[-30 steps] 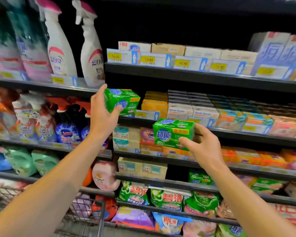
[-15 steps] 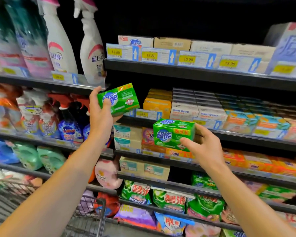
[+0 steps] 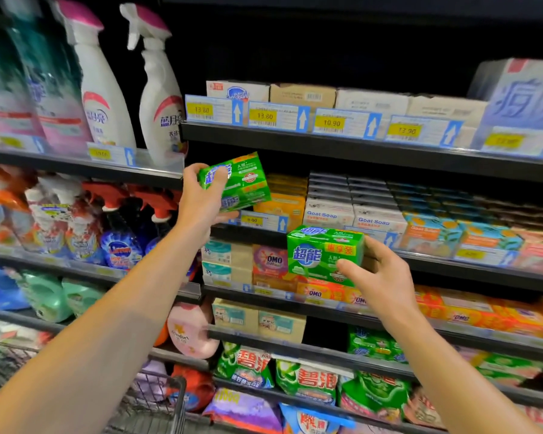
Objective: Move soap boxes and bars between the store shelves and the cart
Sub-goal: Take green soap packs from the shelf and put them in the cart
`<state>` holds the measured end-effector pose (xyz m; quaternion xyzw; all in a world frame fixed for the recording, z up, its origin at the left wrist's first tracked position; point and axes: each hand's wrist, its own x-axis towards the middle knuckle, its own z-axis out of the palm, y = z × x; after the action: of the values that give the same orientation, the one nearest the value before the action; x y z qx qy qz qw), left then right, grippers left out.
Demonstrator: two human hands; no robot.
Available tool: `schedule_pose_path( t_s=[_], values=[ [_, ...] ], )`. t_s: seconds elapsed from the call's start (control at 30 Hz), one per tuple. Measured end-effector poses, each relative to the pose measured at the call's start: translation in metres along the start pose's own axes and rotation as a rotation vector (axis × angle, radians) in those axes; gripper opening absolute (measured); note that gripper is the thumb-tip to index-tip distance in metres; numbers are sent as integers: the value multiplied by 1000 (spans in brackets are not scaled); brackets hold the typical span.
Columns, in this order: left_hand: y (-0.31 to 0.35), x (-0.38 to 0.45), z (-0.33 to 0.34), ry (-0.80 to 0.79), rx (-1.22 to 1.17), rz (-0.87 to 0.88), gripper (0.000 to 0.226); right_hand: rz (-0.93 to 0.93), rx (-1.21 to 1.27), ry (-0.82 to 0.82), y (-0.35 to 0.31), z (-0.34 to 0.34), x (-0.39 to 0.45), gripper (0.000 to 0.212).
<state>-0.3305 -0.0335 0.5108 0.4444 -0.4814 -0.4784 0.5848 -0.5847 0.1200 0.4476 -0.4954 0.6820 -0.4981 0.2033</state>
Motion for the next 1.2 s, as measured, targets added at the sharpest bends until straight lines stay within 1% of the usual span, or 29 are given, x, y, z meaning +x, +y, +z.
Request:
schedule_pose_path(
  t_s=[0.1, 0.17, 0.27, 0.3, 0.37, 0.43, 0.5, 0.57, 0.63, 0.73, 0.83, 0.9, 0.97, 1.1, 1.2],
  values=[
    [-4, 1, -11, -88, -94, -48, 57, -3, 12, 6, 0, 3, 2, 94],
    [-7, 3, -18, -146, -156, -61, 64, -8, 20, 7, 1, 6, 4, 92],
    [-11, 4, -27, -171, -107, -22, 74, -6, 24, 5, 0, 12, 5, 92],
    [-11, 5, -31, -168, -53, 14, 76, -7, 24, 1, 2, 14, 6, 89],
    [-10, 3, -37, -169, 102, 141, 76, -8, 18, -6, 3, 17, 7, 82],
    [-5, 1, -43, -172, 344, 320, 78, -13, 7, -13, 4, 20, 9, 81],
    [1, -1, -47, -169, 548, 456, 83, -14, 1, -20, 4, 23, 10, 79],
    [7, 0, -48, -135, 716, 594, 85, -17, 7, -24, 3, 27, 10, 75],
    [12, 3, -49, -105, 823, 693, 87, -22, 10, -23, 1, 29, 9, 74],
    [18, 11, -56, -154, 897, 705, 93, -16, 30, -30, -1, 30, 6, 73],
    [23, 19, -64, -237, 1110, 747, 100, -14, 29, -34, -1, 29, 4, 70],
    [27, 24, -64, -263, 1237, 772, 94, -11, 27, -34, -1, 28, 4, 70],
    [32, 30, -63, -294, 1297, 770, 89, -10, 28, -36, -1, 29, 4, 72],
    [32, 35, -55, -366, 1393, 833, 87, 2, 27, -35, 0, 30, 4, 76],
    [27, 36, -47, -345, 1428, 869, 85, 12, 28, -35, 4, 33, 2, 77]
  ],
)
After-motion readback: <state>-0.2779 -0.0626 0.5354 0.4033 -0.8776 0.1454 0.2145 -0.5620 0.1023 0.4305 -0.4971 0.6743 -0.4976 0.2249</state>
